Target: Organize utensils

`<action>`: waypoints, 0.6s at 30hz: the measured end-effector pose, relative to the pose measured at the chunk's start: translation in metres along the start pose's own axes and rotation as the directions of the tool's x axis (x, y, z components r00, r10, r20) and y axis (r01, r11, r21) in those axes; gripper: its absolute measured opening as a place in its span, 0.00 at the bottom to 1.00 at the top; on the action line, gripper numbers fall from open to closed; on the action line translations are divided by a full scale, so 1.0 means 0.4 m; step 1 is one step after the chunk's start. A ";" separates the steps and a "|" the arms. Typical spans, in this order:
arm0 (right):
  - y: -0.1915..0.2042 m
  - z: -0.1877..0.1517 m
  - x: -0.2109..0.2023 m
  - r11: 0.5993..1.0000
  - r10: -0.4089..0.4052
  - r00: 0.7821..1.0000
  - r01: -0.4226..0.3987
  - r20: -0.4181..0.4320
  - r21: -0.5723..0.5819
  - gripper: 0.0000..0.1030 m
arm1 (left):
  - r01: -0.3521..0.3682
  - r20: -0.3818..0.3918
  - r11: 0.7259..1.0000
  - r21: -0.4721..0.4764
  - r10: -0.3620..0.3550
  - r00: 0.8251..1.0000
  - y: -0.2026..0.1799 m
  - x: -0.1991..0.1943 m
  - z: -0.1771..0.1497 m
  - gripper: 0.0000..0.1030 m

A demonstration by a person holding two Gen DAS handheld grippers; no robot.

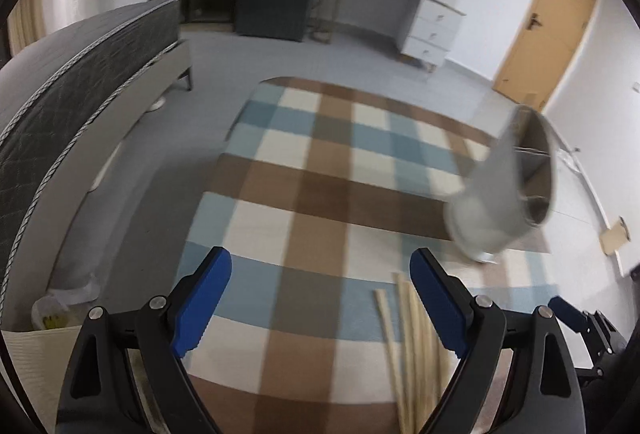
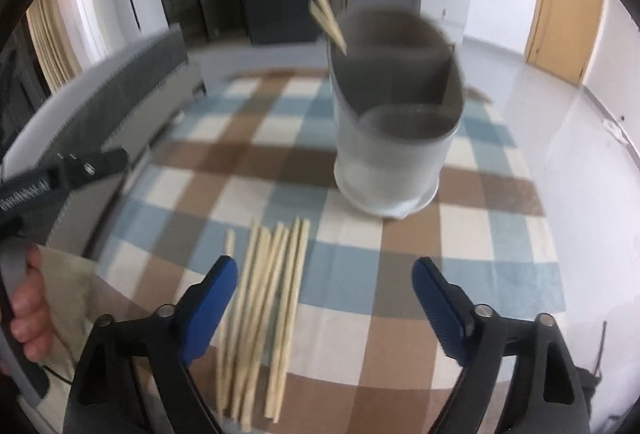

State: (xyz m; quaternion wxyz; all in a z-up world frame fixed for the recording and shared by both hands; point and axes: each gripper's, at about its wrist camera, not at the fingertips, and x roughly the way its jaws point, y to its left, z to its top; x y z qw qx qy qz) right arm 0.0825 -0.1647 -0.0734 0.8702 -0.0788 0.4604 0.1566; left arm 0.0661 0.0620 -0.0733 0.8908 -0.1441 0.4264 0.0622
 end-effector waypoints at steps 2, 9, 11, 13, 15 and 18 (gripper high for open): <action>0.000 0.005 0.044 1.000 0.000 0.999 0.000 -0.042 -0.007 0.76 | -0.021 -0.024 0.999 -0.025 0.020 1.000 0.015 0.020 0.004 0.85; 0.010 0.037 0.162 1.000 0.013 0.990 -0.016 -0.143 -0.026 0.50 | -0.063 -0.081 0.997 -0.051 0.059 0.995 0.030 0.058 0.012 0.85; 0.017 0.038 0.186 0.999 0.008 0.988 -0.014 -0.156 -0.037 0.50 | -0.066 -0.095 0.997 -0.046 0.062 0.994 0.030 0.068 0.009 0.85; 0.023 0.037 0.203 0.999 -0.015 0.986 0.007 -0.166 -0.045 0.45 | -0.057 -0.121 0.997 -0.056 0.050 0.991 0.035 0.079 0.010 0.85; 0.023 0.033 0.217 0.999 -0.024 0.982 0.018 -0.185 -0.033 0.38 | -0.058 -0.138 0.996 -0.070 0.048 0.989 0.041 0.085 0.011 0.85; 0.018 0.028 0.221 0.999 -0.027 0.980 0.023 -0.198 -0.025 0.34 | -0.060 -0.155 0.994 -0.092 0.045 0.987 0.049 0.091 0.012 0.85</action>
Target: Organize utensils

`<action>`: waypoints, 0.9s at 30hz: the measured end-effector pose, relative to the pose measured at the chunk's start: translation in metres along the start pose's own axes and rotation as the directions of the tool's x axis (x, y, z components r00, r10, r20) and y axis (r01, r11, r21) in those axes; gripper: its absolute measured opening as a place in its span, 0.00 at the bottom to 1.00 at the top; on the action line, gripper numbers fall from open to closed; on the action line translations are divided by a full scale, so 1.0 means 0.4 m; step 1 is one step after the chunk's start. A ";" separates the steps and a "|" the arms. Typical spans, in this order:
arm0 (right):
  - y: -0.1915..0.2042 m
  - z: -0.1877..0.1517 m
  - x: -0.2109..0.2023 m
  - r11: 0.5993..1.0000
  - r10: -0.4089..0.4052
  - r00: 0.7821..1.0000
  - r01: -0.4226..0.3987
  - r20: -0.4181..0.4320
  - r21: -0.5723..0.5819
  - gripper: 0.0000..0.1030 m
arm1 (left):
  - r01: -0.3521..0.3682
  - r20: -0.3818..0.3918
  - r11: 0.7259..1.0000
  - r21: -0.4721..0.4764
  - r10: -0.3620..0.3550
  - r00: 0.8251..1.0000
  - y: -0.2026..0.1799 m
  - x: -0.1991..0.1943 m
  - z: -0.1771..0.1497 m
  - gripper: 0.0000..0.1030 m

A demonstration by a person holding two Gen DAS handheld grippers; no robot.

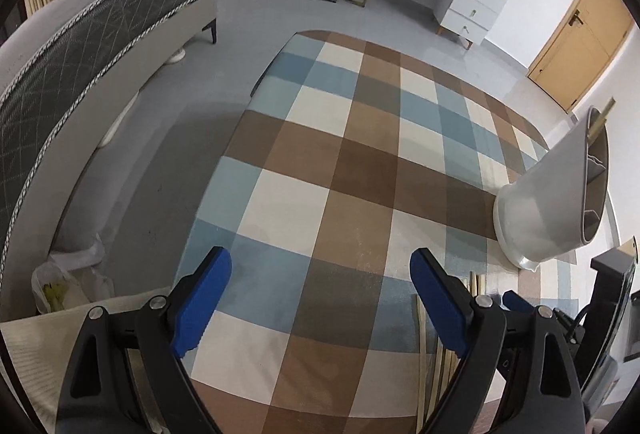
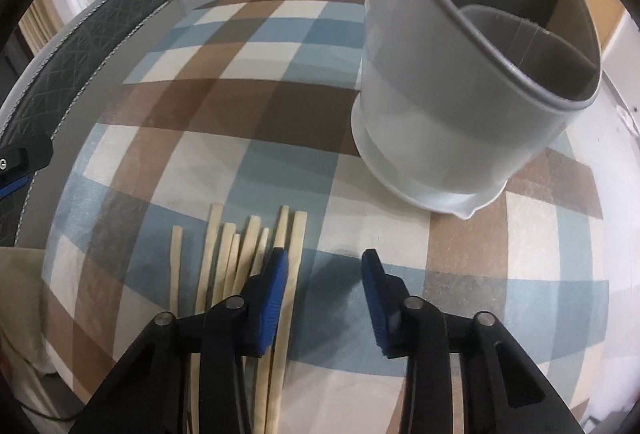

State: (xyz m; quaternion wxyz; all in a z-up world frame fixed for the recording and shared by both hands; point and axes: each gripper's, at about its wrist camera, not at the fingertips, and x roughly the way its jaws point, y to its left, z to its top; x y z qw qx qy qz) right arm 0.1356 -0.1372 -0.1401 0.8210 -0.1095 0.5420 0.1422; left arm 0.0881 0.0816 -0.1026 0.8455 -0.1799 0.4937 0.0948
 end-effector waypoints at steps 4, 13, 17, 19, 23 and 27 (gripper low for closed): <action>-0.006 -0.006 0.001 1.000 -0.011 1.000 0.011 -0.005 -0.001 0.34 | 0.005 -0.016 1.000 -0.002 -0.005 1.000 -0.004 0.004 0.000 0.85; 0.017 0.031 0.028 1.000 -0.022 1.000 0.022 0.001 -0.022 0.29 | -0.009 -0.029 1.000 -0.017 0.009 1.000 0.006 0.014 0.002 0.85; 0.038 0.057 0.043 0.999 -0.004 1.000 0.004 0.011 -0.037 0.08 | -0.024 -0.033 1.000 -0.013 0.023 0.999 0.008 0.019 0.003 0.85; 0.040 0.069 0.051 0.999 0.024 1.000 -0.024 0.008 -0.025 0.06 | -0.027 -0.035 1.000 -0.012 0.026 0.999 0.009 0.022 0.003 0.85; 0.004 0.058 0.016 0.997 0.065 0.997 -0.067 0.047 0.046 0.06 | -0.011 -0.055 1.000 0.003 0.011 0.998 0.002 0.029 -0.006 0.85; -0.051 0.033 -0.056 0.981 0.119 0.985 -0.136 0.128 0.138 0.06 | 0.044 -0.109 0.999 0.030 -0.041 0.993 -0.016 0.046 -0.032 0.85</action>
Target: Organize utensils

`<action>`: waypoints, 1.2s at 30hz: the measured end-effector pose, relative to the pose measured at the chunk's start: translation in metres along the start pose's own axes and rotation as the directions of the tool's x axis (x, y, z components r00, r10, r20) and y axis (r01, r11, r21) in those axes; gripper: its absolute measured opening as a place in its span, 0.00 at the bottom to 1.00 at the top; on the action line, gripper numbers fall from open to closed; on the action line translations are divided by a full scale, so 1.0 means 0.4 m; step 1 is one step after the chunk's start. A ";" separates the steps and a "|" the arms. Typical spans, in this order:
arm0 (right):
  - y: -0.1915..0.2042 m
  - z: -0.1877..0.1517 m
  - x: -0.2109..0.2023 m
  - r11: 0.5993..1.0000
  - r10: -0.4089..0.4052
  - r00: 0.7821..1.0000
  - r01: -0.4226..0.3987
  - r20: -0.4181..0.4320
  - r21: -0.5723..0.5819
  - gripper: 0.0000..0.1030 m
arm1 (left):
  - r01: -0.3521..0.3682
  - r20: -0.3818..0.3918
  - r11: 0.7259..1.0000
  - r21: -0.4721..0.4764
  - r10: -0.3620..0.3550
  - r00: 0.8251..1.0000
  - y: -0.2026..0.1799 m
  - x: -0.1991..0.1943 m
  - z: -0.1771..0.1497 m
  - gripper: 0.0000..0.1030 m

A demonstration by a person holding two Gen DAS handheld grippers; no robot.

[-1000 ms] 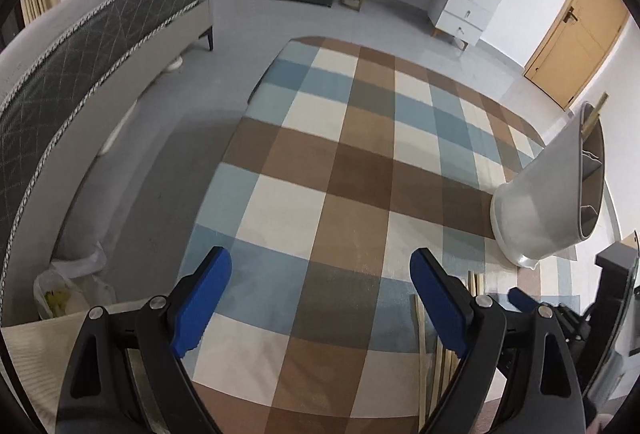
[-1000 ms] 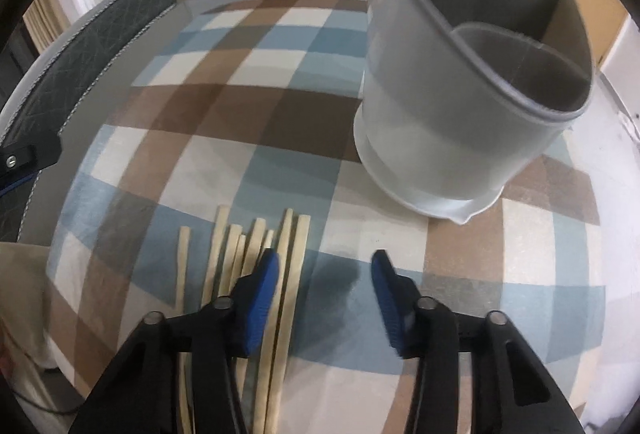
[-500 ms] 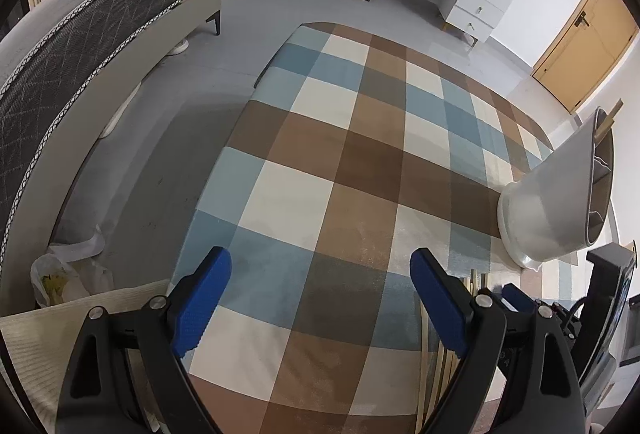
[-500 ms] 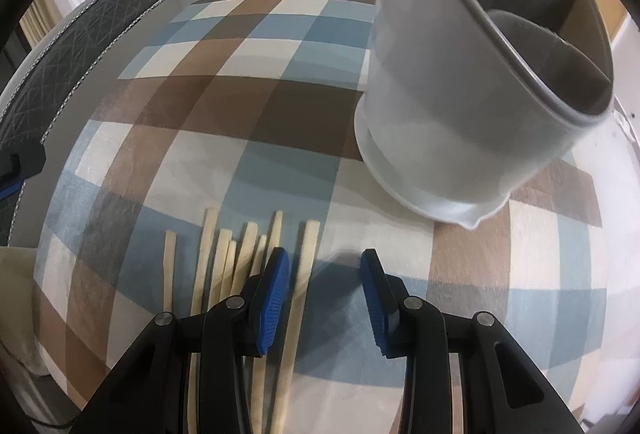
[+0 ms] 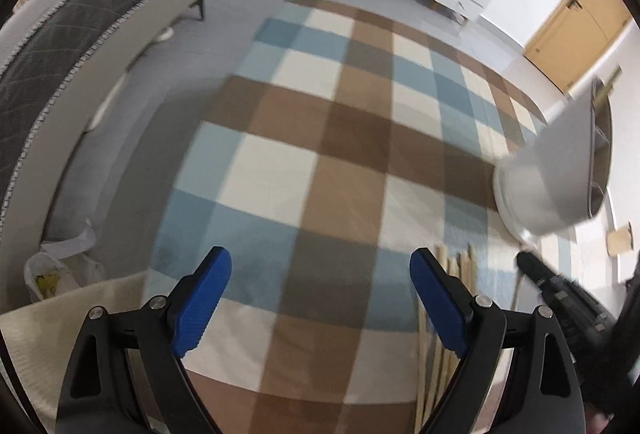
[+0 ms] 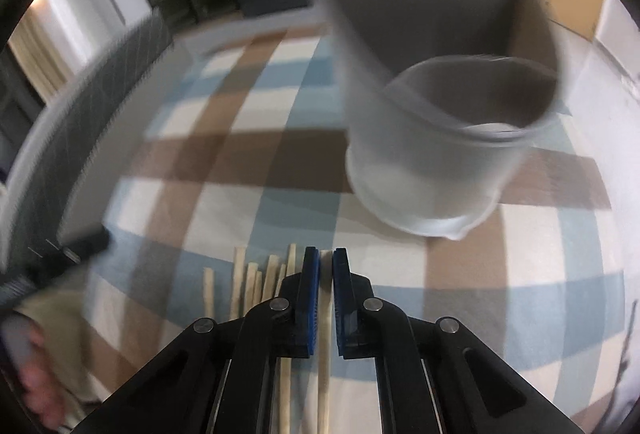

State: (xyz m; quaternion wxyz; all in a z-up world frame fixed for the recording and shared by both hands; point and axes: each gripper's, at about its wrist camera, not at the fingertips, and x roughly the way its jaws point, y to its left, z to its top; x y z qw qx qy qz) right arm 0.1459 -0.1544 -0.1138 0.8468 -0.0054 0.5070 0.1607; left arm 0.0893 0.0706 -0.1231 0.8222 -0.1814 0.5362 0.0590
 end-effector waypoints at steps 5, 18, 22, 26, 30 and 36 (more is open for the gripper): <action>-0.067 -0.030 -0.082 0.984 0.102 0.990 -0.115 0.101 0.135 0.06 | 0.043 -0.035 0.997 0.068 -0.041 0.999 -0.036 0.008 -0.041 0.85; -0.152 -0.061 -0.132 0.915 0.250 0.937 -0.311 0.246 0.257 0.06 | -0.003 -0.091 0.990 0.144 0.016 0.996 -0.106 0.041 -0.080 0.85; -0.161 -0.057 -0.142 0.904 0.261 0.926 -0.334 0.273 0.268 0.06 | -0.033 -0.105 0.989 0.143 0.048 0.993 -0.127 0.065 -0.073 0.85; -0.180 -0.048 -0.169 0.886 0.269 0.910 -0.362 0.317 0.289 0.06 | -0.081 -0.126 0.986 0.142 0.099 0.987 -0.142 0.092 -0.064 0.81; -0.193 -0.044 -0.178 0.876 0.270 0.902 -0.375 0.335 0.303 0.06 | -0.091 -0.150 0.988 0.125 0.109 0.983 -0.156 0.108 -0.057 0.77; -0.201 -0.043 -0.185 0.873 0.265 0.901 -0.375 0.342 0.312 0.06 | -0.146 -0.124 0.975 0.165 0.167 0.978 -0.191 0.114 -0.053 0.41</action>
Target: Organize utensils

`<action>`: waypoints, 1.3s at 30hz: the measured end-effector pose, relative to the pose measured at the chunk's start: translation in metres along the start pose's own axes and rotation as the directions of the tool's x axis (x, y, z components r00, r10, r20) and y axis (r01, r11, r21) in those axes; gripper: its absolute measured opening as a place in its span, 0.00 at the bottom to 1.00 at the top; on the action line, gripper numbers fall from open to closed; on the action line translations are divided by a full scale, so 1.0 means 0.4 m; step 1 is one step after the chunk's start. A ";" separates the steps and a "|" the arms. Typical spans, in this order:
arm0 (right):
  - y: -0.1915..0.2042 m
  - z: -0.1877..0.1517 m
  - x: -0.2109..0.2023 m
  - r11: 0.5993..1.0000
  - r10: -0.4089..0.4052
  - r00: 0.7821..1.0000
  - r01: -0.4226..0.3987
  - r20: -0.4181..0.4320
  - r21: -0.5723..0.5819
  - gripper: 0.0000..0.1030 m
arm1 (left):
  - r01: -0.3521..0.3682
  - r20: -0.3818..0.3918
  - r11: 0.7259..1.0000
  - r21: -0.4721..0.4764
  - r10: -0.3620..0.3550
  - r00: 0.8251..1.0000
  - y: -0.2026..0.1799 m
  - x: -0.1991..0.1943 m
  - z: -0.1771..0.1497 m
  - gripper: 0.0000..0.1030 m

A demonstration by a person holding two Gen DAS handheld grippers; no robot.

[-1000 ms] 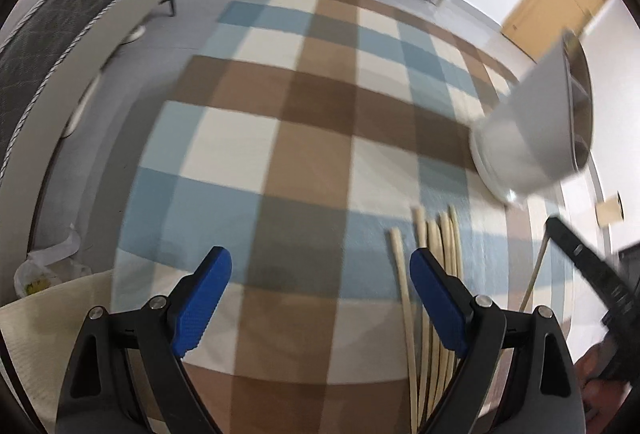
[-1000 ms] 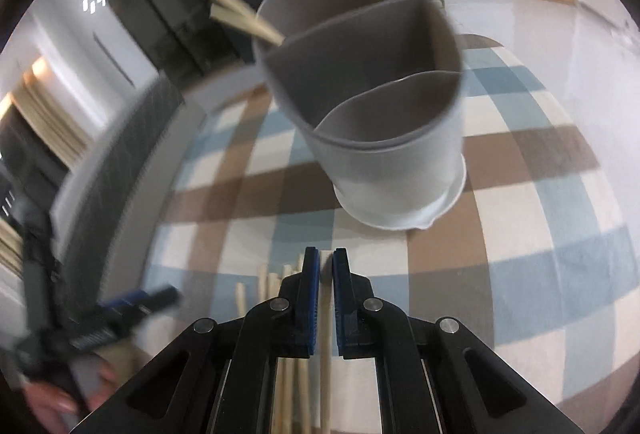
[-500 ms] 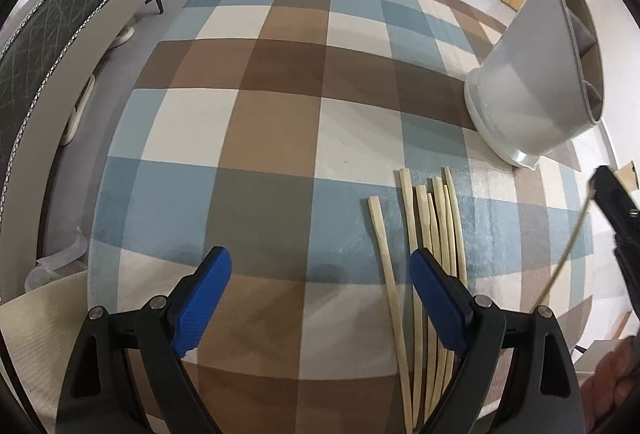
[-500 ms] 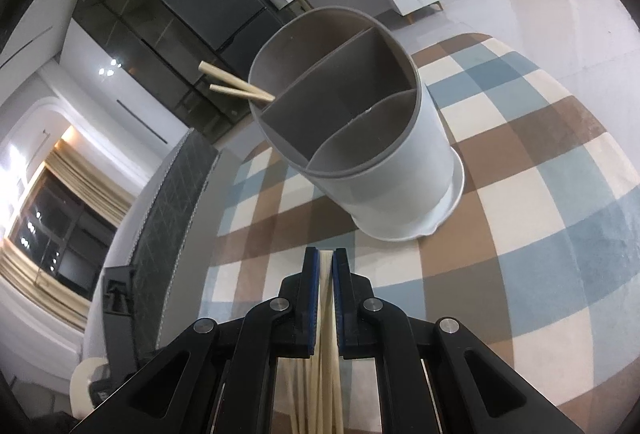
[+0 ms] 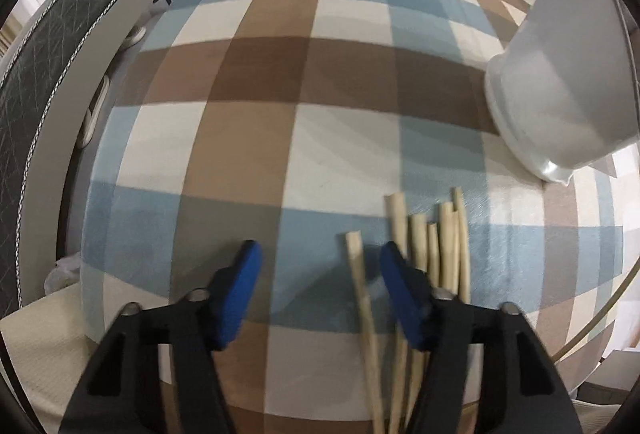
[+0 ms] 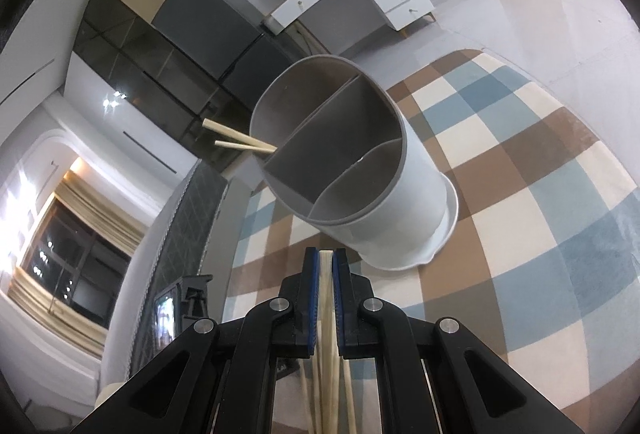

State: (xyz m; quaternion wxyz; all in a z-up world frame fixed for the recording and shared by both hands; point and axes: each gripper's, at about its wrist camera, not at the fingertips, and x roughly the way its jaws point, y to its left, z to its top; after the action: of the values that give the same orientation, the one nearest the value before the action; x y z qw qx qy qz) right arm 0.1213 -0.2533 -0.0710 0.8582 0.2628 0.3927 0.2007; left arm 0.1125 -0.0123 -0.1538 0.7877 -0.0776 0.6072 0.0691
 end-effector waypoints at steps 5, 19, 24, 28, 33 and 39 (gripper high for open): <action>-0.004 0.005 -0.011 1.000 0.006 1.000 -0.006 0.009 0.004 0.06 | -0.017 -0.008 1.000 0.020 0.017 1.000 -0.025 -0.006 0.004 0.03; 0.026 -0.017 -0.046 0.997 -0.002 0.999 0.005 0.034 -0.072 0.06 | 0.148 0.215 0.988 0.034 -0.152 0.965 -0.021 -0.214 -0.027 0.02; 0.070 -0.034 -0.072 0.988 0.004 0.999 0.003 0.044 -0.156 0.06 | 0.207 0.302 0.976 0.063 -0.216 0.928 0.002 -0.300 -0.044 0.01; 0.103 -0.066 -0.094 0.977 -0.041 0.998 0.050 0.046 -0.208 0.06 | 0.247 0.328 0.966 0.071 -0.257 0.909 0.033 -0.338 -0.046 0.01; 0.138 -0.083 -0.128 0.965 -0.048 0.996 0.067 0.079 -0.252 0.06 | 0.265 0.334 0.961 0.075 -0.275 0.902 0.054 -0.361 -0.062 0.01; 0.172 -0.089 -0.168 0.955 -0.051 0.992 0.083 0.119 -0.285 0.06 | 0.269 0.325 0.958 0.103 -0.288 0.901 0.058 -0.387 -0.078 0.01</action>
State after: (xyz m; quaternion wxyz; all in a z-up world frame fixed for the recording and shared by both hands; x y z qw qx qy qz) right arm 0.0430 -0.2261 -0.0106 0.9141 0.1316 0.3196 0.2120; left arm 0.0392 0.0015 -0.0126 0.8835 -0.1287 0.4478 -0.0486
